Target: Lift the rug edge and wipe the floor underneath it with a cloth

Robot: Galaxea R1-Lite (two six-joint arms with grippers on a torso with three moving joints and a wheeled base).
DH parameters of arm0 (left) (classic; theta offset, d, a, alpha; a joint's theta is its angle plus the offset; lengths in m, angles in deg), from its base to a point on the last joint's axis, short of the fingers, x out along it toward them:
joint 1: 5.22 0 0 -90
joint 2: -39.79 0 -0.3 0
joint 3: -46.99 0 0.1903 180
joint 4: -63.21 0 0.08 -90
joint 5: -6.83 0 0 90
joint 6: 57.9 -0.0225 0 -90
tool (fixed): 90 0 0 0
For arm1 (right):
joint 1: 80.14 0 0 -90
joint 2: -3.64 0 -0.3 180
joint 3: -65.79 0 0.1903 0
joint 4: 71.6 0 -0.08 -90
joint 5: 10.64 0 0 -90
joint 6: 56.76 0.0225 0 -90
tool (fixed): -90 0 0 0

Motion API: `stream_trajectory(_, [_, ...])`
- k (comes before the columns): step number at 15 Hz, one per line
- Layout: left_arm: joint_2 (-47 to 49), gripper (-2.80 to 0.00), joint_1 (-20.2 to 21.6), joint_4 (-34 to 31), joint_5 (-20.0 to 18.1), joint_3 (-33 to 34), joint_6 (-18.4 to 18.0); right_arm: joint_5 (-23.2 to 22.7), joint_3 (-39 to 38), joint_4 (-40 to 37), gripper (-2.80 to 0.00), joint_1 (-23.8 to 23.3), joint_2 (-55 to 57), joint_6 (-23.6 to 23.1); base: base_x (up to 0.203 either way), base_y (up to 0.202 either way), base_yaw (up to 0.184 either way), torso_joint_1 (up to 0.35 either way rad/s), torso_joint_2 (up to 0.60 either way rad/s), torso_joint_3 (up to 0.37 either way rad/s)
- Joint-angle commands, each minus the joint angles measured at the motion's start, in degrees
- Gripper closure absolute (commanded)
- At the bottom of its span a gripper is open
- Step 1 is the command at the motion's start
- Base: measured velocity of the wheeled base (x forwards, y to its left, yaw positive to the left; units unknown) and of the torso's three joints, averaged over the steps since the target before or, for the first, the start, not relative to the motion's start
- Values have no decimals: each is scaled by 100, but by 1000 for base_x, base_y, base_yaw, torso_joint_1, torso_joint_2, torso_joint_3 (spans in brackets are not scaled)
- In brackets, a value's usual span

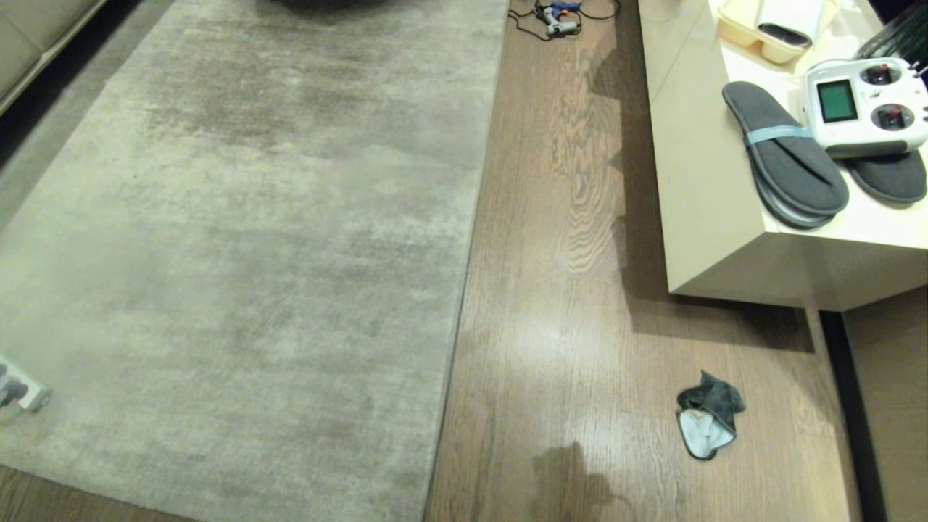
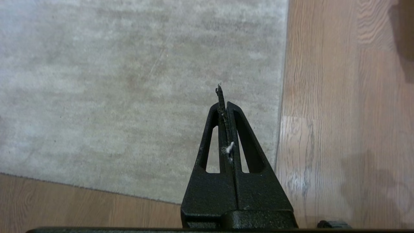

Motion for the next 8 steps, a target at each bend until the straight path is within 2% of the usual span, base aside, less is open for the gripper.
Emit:
stream_trajectory(1, [6, 0, 0, 4, 4, 0, 4, -3, 0, 5, 0, 2, 5, -3, 0, 0, 0, 2, 2, 200])
stream_trajectory(8, [6, 0, 0, 4, 4, 0, 4, -3, 0, 5, 0, 2, 9, -3, 0, 0, 0, 2, 4, 206])
